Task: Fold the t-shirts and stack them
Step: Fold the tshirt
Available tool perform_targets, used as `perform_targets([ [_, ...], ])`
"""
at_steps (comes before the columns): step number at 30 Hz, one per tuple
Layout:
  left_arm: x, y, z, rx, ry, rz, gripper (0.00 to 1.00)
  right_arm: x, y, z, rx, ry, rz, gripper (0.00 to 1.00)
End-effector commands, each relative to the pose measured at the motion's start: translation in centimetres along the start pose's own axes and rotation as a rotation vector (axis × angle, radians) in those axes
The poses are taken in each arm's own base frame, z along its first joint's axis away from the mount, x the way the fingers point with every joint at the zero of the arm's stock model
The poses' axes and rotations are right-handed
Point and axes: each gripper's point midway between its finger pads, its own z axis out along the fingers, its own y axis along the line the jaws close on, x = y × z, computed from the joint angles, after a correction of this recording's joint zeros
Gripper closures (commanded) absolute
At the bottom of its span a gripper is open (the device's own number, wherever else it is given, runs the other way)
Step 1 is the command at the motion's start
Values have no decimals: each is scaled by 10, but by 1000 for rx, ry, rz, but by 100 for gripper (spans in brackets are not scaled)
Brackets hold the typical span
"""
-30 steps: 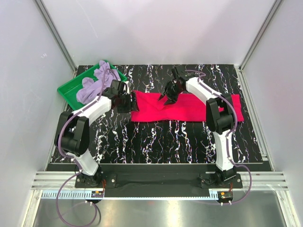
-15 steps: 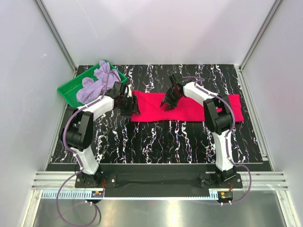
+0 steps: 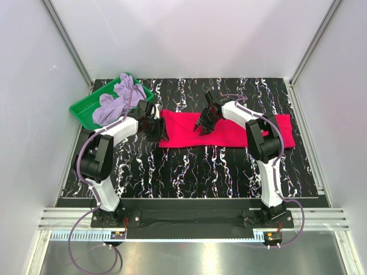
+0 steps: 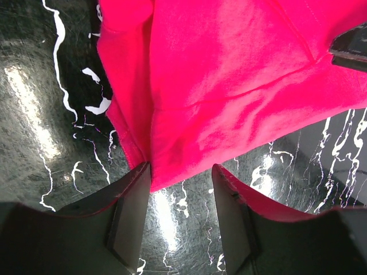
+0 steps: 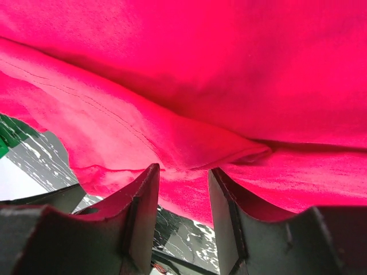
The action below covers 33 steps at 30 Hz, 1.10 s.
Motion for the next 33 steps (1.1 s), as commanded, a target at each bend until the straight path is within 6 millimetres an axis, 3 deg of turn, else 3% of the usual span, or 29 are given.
perform_targets([
  [1,4,1,4,19,11,-8,49,-10,27,-8,-57,-57,-26,53],
  [16,15,6,9,6,48,-39,46,-10,21,5,-45,-47,6,54],
  [22,21,10,12,-10,70,-51,46,-13,42,6,-139,-41,31,55],
  [25,22,12,11,-15,73,-49,45,-32,62,-6,-220,-98,64,55],
  [28,25,14,12,-21,80,-50,44,-53,69,-15,-247,-131,101,55],
  [33,27,13,8,-21,74,-51,44,-111,34,-26,-185,-208,222,55],
])
